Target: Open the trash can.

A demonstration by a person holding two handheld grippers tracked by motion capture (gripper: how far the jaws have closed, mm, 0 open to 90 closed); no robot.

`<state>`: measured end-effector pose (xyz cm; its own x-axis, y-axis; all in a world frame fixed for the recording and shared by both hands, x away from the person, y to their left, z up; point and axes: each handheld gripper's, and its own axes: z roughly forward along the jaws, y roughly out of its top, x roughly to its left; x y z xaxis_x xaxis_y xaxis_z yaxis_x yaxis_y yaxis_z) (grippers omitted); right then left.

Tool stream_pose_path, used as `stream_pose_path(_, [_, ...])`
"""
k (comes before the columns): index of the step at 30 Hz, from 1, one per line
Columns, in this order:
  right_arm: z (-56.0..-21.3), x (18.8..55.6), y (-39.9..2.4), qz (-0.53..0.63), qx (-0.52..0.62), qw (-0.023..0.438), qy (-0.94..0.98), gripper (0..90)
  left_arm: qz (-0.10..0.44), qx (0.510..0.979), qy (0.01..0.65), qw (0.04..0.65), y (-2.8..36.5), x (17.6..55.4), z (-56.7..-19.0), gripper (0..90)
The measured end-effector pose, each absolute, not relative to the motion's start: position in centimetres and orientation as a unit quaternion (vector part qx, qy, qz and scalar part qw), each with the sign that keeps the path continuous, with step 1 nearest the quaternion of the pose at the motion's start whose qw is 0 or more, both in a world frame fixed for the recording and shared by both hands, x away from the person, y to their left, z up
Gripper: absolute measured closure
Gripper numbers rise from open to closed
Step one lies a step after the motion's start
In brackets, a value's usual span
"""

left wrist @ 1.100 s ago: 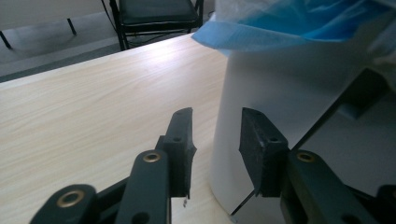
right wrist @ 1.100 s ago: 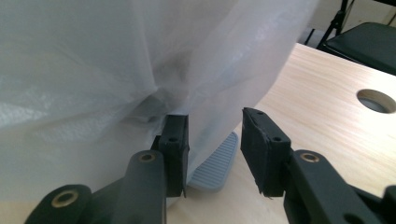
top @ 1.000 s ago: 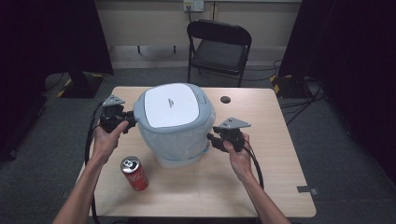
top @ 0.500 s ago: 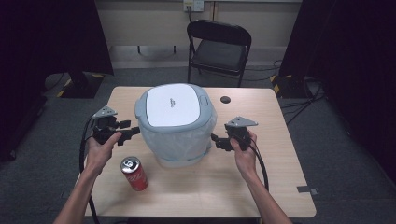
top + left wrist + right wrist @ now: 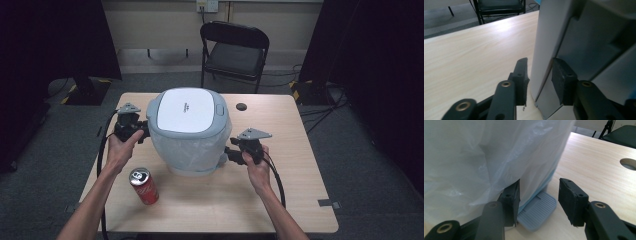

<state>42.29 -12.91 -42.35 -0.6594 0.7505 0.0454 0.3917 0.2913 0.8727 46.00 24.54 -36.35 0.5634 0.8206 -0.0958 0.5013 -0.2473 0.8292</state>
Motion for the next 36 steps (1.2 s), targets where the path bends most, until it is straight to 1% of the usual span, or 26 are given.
stream_pose_path(1, [-42.4, 41.5, -13.1, 0.471, 0.367, 0.186, 0.780, 51.1, 0.187, 0.770, 0.428, 0.436, 24.0, 46.9, -36.2, 67.0])
stream_pose_path(2, [-42.4, 41.5, -13.1, 0.471, 0.367, 0.186, 0.780, 51.1, 0.187, 0.770, 0.428, 0.436, 24.0, 46.9, -36.2, 66.7])
stream_pose_path(3, [-42.4, 41.2, -13.2, 0.475, 0.364, 0.181, 0.780, 47.4, 0.193, 0.772, 0.422, 0.434, 23.8, 47.4, -36.2, 66.7])
stream_pose_path(4, [-42.4, 40.8, -13.2, 0.477, 0.361, 0.173, 0.782, 33.4, 0.195, 0.774, 0.422, 0.429, 23.9, 47.6, -36.1, 64.1])
stream_pose_path(5, [-42.5, 40.5, -13.1, 0.481, 0.352, 0.156, 0.788, 20.5, 0.191, 0.771, 0.427, 0.433, 24.2, 47.7, -36.0, 59.5])
stream_pose_path(6, [-42.5, 40.3, -12.8, 0.478, 0.347, 0.148, 0.793, 24.7, 0.190, 0.769, 0.428, 0.436, 24.4, 47.7, -36.0, 53.6])
stream_pose_path(7, [-42.4, 40.1, -12.6, 0.458, 0.359, 0.185, 0.792, 28.0, 0.181, 0.767, 0.430, 0.440, 25.1, 47.1, -35.8, 48.7])
stream_pose_path(8, [-42.4, 40.1, -12.6, 0.458, 0.359, 0.185, 0.792, 28.0, 0.181, 0.767, 0.430, 0.440, 25.1, 47.1, -35.8, 48.3])
stream_pose_path(9, [-42.6, 40.6, -13.2, 0.455, 0.373, 0.193, 0.786, 32.3, 0.186, 0.764, 0.428, 0.445, 25.7, 45.7, -35.5, 47.5])
stream_pose_path(10, [-42.7, 40.9, -13.6, 0.453, 0.380, 0.192, 0.783, 31.6, 0.186, 0.764, 0.428, 0.445, 25.7, 45.7, -35.5, 47.1])
stream_pose_path(11, [-42.9, 41.2, -14.3, 0.451, 0.389, 0.190, 0.780, 31.3, 0.192, 0.763, 0.427, 0.445, 26.5, 44.2, -35.3, 46.5])
stream_pose_path(12, [-42.9, 41.2, -14.3, 0.451, 0.389, 0.190, 0.780, 31.3, 0.192, 0.763, 0.427, 0.445, 26.5, 44.2, -35.3, 46.6])
stream_pose_path(13, [-43.1, 41.8, -15.0, 0.445, 0.399, 0.199, 0.776, 31.3, 0.189, 0.757, 0.429, 0.455, 27.3, 43.0, -35.3, 46.4])
stream_pose_path(16, [-43.3, 43.1, -15.9, 0.437, 0.417, 0.220, 0.766, 31.0, 0.174, 0.750, 0.424, 0.478, 28.2, 41.7, -35.3, 45.8])
stream_pose_path(18, [-43.3, 44.1, -15.9, 0.442, 0.420, 0.209, 0.764, 30.7, 0.166, 0.754, 0.419, 0.478, 28.1, 41.3, -35.6, 45.2])
stream_pose_path(22, [-43.6, 44.8, -14.7, 0.446, 0.407, 0.206, 0.771, 30.3, 0.148, 0.756, 0.407, 0.490, 27.5, 41.3, -35.8, 44.0])
stream_pose_path(23, [-43.8, 44.9, -13.8, 0.445, 0.399, 0.205, 0.776, 33.8, 0.143, 0.758, 0.403, 0.492, 27.1, 41.4, -35.8, 43.4])
stream_pose_path(24, [-43.8, 44.9, -13.8, 0.445, 0.399, 0.205, 0.776, 33.8, 0.143, 0.758, 0.403, 0.492, 27.1, 41.4, -35.8, 43.4])
stream_pose_path(25, [-43.9, 44.7, -13.3, 0.440, 0.404, 0.217, 0.772, 40.3, 0.133, 0.755, 0.406, 0.497, 26.6, 41.4, -35.8, 43.4])
stream_pose_path(26, [-43.9, 44.7, -13.3, 0.444, 0.405, 0.215, 0.770, 42.4, 0.130, 0.751, 0.407, 0.504, 26.5, 41.4, -35.7, 43.4])
stream_pose_path(27, [-43.9, 44.7, -13.3, 0.444, 0.405, 0.215, 0.770, 42.4, 0.130, 0.751, 0.407, 0.504, 26.5, 41.4, -35.7, 43.2])
stream_pose_path(28, [-43.8, 44.3, -13.3, 0.453, 0.402, 0.210, 0.767, 46.5, 0.137, 0.752, 0.406, 0.501, 26.3, 41.4, -35.6, 42.7])
stream_pose_path(29, [-43.7, 44.1, -13.2, 0.456, 0.399, 0.208, 0.768, 47.2, 0.147, 0.752, 0.413, 0.493, 26.4, 41.6, -35.6, 42.9])
stream_pose_path(31, [-43.6, 43.5, -12.9, 0.456, 0.390, 0.208, 0.773, 48.0, 0.148, 0.748, 0.419, 0.493, 26.7, 41.8, -35.7, 44.0])
stream_pose_path(36, [-43.5, 42.5, -12.1, 0.457, 0.380, 0.204, 0.778, 47.6, 0.161, 0.737, 0.436, 0.490, 27.0, 42.7, -35.8, 46.6])
